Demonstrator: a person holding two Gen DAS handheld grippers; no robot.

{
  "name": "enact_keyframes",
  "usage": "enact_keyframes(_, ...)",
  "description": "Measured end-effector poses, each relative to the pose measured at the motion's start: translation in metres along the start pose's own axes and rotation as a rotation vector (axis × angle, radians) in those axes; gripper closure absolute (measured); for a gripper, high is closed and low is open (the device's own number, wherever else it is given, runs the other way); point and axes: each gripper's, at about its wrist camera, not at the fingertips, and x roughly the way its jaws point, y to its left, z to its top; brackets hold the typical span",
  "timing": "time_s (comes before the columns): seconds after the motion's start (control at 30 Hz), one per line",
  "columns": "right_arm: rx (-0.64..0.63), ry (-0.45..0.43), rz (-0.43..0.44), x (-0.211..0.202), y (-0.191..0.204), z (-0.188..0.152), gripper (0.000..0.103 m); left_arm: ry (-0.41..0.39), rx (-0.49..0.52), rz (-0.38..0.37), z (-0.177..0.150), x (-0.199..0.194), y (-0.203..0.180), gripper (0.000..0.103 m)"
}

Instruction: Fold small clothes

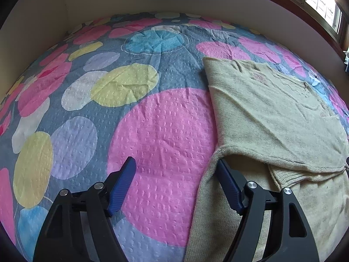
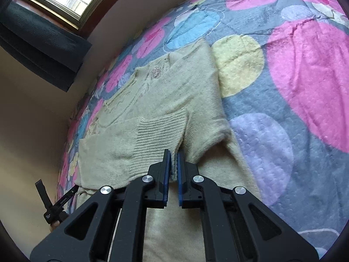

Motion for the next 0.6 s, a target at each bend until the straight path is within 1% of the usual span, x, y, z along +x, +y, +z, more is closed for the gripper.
enact_keyframes(0.07, 0.017, -0.008, 0.006, -0.009, -0.005, -0.001, 0.097, -0.001, 0.009, -0.007, 0.0, -0.002, 0.0, 0.028)
enact_keyframes(0.2, 0.042, -0.01, 0.016, -0.035, -0.021, -0.009, 0.092, -0.003, 0.009, -0.045, -0.007, -0.013, 0.004, 0.028)
enact_keyframes(0.3, 0.066, 0.001, 0.029, -0.057, -0.037, -0.018, 0.079, 0.007, 0.021, -0.091, -0.016, -0.024, 0.006, 0.028)
enact_keyframes(0.33, 0.071, 0.006, 0.03, -0.064, -0.041, -0.022, 0.075, 0.012, 0.026, -0.114, -0.02, -0.028, 0.007, 0.028)
enact_keyframes(0.4, 0.076, 0.024, 0.039, -0.077, -0.051, -0.032, 0.072, 0.03, 0.035, -0.177, -0.03, -0.039, 0.01, 0.028)
enact_keyframes(0.47, 0.072, 0.06, 0.052, -0.089, -0.058, -0.046, 0.069, 0.052, 0.043, -0.244, -0.042, -0.05, 0.013, 0.028)
enact_keyframes(0.5, 0.073, 0.075, 0.066, -0.093, -0.061, -0.051, 0.068, 0.07, 0.048, -0.286, -0.049, -0.056, 0.014, 0.027)
enact_keyframes(0.53, 0.075, 0.09, 0.087, -0.097, -0.063, -0.057, 0.064, 0.084, 0.052, -0.316, -0.056, -0.061, 0.016, 0.026)
enact_keyframes(0.57, 0.079, 0.108, 0.119, -0.102, -0.064, -0.066, 0.06, 0.097, 0.055, -0.348, -0.063, -0.066, 0.017, 0.025)
enact_keyframes(0.6, 0.081, 0.125, 0.148, -0.106, -0.065, -0.073, 0.059, 0.114, 0.059, -0.389, -0.074, -0.074, 0.019, 0.025)
